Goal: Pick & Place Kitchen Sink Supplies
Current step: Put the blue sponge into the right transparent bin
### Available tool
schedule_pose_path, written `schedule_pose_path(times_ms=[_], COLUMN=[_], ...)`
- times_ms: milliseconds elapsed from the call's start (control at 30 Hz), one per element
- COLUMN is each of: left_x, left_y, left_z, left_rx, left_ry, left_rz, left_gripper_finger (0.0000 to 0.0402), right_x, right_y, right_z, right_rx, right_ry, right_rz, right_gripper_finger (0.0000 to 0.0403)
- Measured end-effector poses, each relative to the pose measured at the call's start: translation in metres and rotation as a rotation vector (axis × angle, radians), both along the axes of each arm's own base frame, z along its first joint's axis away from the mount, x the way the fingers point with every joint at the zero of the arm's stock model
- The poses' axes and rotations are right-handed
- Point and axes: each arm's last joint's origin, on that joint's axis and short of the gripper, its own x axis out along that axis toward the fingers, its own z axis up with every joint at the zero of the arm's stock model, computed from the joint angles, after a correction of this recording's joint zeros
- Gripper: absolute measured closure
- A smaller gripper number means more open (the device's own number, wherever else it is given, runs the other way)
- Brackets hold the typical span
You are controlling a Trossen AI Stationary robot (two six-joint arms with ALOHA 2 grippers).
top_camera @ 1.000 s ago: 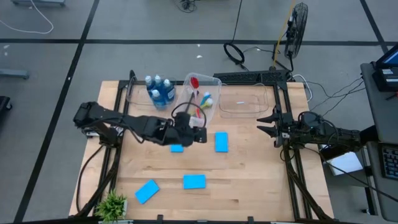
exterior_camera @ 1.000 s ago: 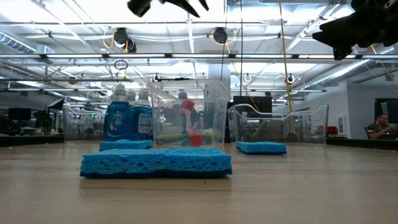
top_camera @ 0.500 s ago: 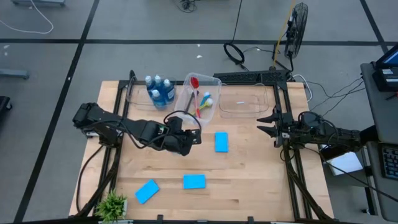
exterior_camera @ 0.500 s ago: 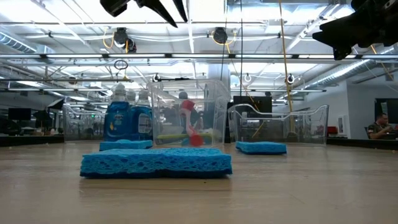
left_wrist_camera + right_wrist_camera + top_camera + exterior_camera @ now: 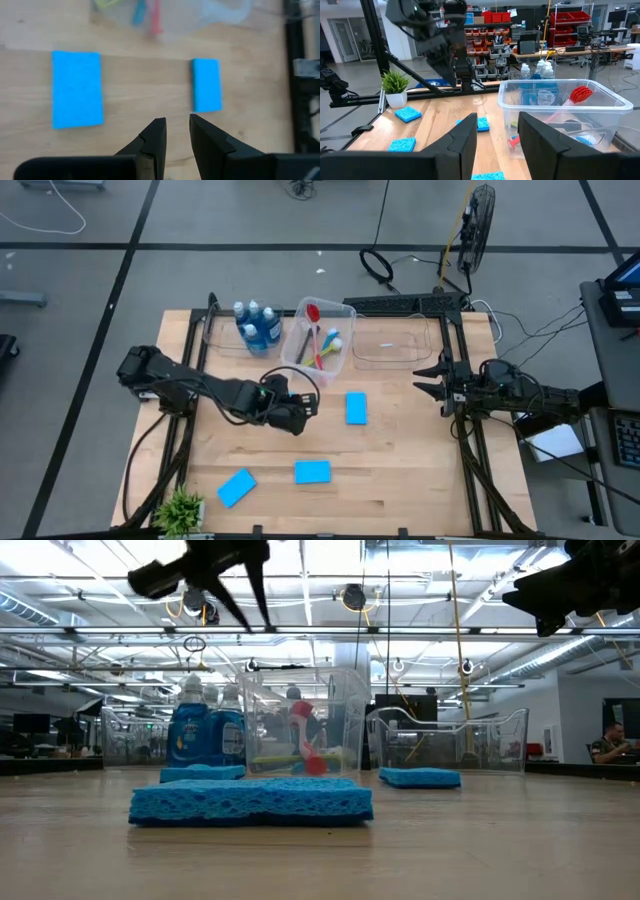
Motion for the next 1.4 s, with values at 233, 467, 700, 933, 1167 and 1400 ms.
schedule_pose_path(times_ms=[233,467,700,933,1167,1400], left_x=[-0.002,-0.005,-0.004,-0.005,-0.007,-0.009], left_y=[-0.001,0.005,0.014,0.025,0.031,0.034], left_z=[-0.032,-0.052,-0.054,-0.055,-0.057,-0.065], left_rx=[-0.036,-0.045,-0.023,-0.015,-0.007,-0.001], left_ry=[0.027,0.05,0.081,0.116,0.163,0.198], left_rz=[-0.048,-0.056,-0.094,-0.067,-0.071,-0.05], left_gripper_finger=[0.0314,0.0313,0.0305,0.0223,0.0148,0.0127], right_x=[0.0,0.0,0.0,0.0,0.0,0.0], right_y=[0.0,0.0,0.0,0.0,0.0,0.0], right_z=[0.0,0.0,0.0,0.0,0.0,0.0], right_rx=[0.0,0.0,0.0,0.0,0.0,0.0], right_ry=[0.0,0.0,0.0,0.0,0.0,0.0], right_rz=[0.0,0.0,0.0,0.0,0.0,0.0], right_gripper_finger=[0.0273,0.0273,0.0273,0.0273,0.0273,0.0273])
